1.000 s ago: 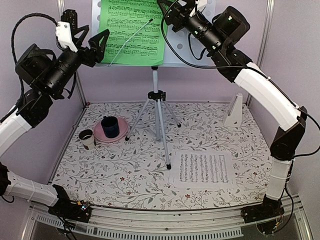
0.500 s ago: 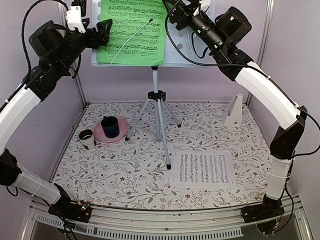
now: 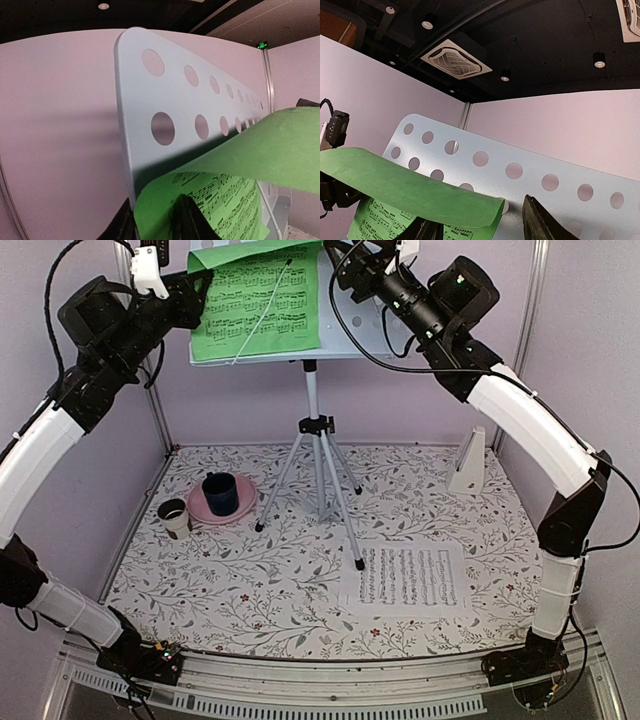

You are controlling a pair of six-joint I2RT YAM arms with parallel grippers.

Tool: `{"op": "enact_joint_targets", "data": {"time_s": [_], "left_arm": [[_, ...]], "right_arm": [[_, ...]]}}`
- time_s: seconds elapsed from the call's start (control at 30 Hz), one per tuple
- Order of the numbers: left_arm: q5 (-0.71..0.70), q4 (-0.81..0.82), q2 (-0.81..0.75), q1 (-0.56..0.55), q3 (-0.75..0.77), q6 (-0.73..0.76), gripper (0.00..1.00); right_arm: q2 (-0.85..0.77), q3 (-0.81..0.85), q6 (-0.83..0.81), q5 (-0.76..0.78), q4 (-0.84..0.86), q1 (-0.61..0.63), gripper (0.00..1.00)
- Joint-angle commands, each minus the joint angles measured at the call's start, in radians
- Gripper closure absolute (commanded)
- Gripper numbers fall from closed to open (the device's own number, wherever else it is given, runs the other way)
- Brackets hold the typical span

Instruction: Set up the instrument practice props

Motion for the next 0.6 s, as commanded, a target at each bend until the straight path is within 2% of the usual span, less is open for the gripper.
{"op": "enact_joint_targets", "data": {"time_s": [0.0, 0.07, 0.17, 0.27, 0.57], "left_arm": [[-0.013, -0.012, 0.011, 0.019, -0.025, 0.014, 0.71], [-0.005, -0.019, 0.014, 0.019, -0.020, 0.012, 0.69], [0.011, -0.031, 0.016, 0.019, -0.014, 0.008, 0.40], [0.012, -0.031, 0.016, 0.019, -0.008, 0.008, 0.25], [0.072, -0.083, 0.034, 0.012, 0.088, -0.017, 0.01]], "right_arm": [[0.005, 0.008, 0.010, 0.011, 0.019, -0.014, 0.45], [0.005, 0.008, 0.012, 0.010, 0.017, -0.014, 0.45], [0.000, 0.003, 0.014, 0.009, 0.014, -0.014, 0.45], [-0.005, -0.002, 0.014, 0.007, 0.012, -0.014, 0.44], [-0.013, -0.015, 0.013, -0.003, 0.010, -0.015, 0.41]]}}
